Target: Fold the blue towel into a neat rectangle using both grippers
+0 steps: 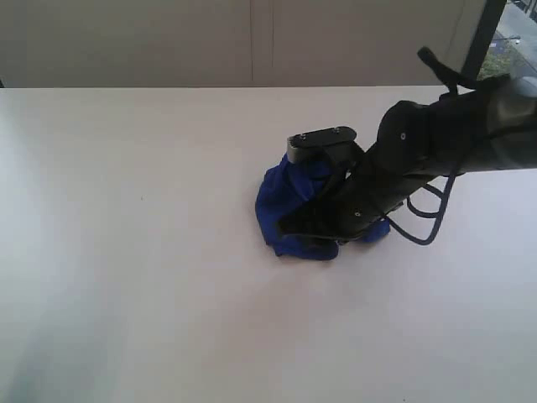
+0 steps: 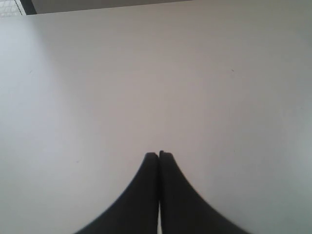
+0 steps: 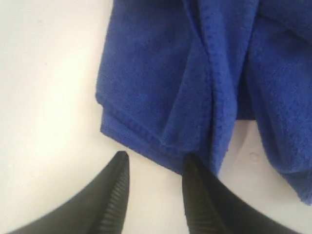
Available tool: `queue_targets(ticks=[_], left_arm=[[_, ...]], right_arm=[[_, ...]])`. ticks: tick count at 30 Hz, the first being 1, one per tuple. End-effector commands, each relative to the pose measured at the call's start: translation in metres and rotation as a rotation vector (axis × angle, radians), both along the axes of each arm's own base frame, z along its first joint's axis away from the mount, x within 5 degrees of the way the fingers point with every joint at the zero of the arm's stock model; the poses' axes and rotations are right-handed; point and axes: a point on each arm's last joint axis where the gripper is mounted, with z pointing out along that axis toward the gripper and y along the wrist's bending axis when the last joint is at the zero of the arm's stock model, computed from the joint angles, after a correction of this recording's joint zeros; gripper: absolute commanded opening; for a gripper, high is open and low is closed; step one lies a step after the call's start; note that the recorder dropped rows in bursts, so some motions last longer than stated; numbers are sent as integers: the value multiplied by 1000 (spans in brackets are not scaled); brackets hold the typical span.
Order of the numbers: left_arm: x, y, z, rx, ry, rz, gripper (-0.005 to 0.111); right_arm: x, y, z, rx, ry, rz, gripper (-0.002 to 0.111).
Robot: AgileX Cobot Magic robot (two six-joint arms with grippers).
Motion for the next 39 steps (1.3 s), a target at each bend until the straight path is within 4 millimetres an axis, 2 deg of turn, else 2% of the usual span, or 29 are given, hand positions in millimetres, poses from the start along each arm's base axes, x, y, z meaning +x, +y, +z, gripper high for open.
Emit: queue_targets(ticks=[1,4,9,11,12,14,20,26,29,32,34,39], left_arm=[[0,0,-1,-3,-2,2,0],[0,0,-1,-3,-2,2,0],[0,0,-1,-3,-2,2,0],[0,0,-1,-3,-2,2,0],[0,0,-1,-3,-2,2,0],[0,0,-1,-3,-2,2,0],[0,0,-1,-3,-2,2,0],[0,0,-1,-3,-2,2,0],[0,0,-1,-3,-2,2,0],[0,0,-1,-3,-2,2,0],[0,0,-1,-3,-2,2,0],[0,0,-1,-3,-2,2,0]], right_arm=[[3,2,-11,-2,14,-4,35],[7,2,-20,-9,3,-15,35],[11,2,-20,3,-36,-47,35],[13,2,-18,20,-54,-69,25],[14,3,-18,31,-64,-83,10],[15,3,-17,36,-74,-91,0],[14,7,-14,62,-81,-103,0],[3,32,2,103,-117,-49,0],[2,36,1,115,-115,-56,0],[3,37,-11,103,-90,-58,0],[3,37,-19,92,-70,-59,5],[4,38,-27,83,-50,-61,34]])
